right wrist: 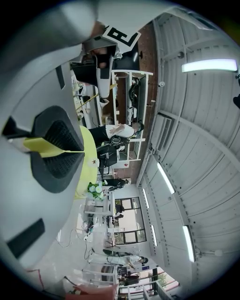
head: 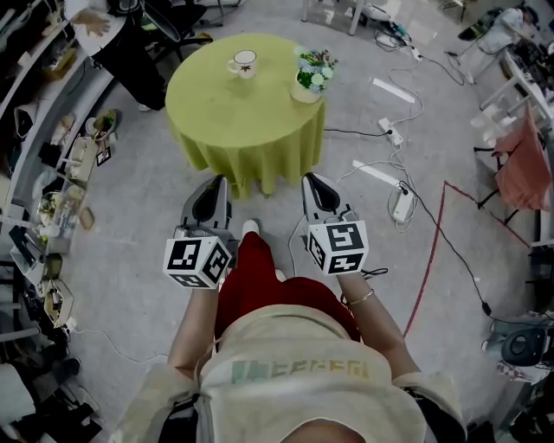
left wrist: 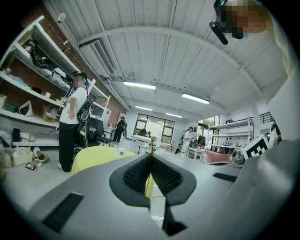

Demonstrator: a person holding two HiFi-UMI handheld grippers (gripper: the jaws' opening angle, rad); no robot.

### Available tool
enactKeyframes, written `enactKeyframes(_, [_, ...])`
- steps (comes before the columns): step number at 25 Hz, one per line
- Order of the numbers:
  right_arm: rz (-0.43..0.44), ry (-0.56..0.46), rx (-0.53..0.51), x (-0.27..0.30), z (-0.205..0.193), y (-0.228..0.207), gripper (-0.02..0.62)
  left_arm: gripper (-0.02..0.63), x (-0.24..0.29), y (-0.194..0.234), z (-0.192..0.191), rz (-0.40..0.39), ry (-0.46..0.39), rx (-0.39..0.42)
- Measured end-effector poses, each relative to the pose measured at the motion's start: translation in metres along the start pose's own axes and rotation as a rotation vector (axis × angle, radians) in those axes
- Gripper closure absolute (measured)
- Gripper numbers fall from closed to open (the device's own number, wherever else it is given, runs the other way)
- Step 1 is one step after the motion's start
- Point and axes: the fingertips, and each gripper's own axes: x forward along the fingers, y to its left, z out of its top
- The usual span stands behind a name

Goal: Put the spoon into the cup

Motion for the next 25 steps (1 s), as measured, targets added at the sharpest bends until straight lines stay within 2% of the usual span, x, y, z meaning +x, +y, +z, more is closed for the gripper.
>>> enactKeyframes(4, [-0.002,0.007,0.003,0.014,-0.002,-0.001,0.558,0.581,0.014,0.012,0.001,-0.005,-0.011,-0.038])
enactKeyframes(11, [0.001,0.029,-0.001,0.051,-0.001,-0.010,0.558,0.581,0.051,0.036,0.005,-0.017,-0.013,-0.053])
enactKeyframes(25, [0.003,0.045,0.022,0.167,0.024,-0.026,0.558,0.581,0.146,0.106,0.016,-0.043,0.030,-0.064])
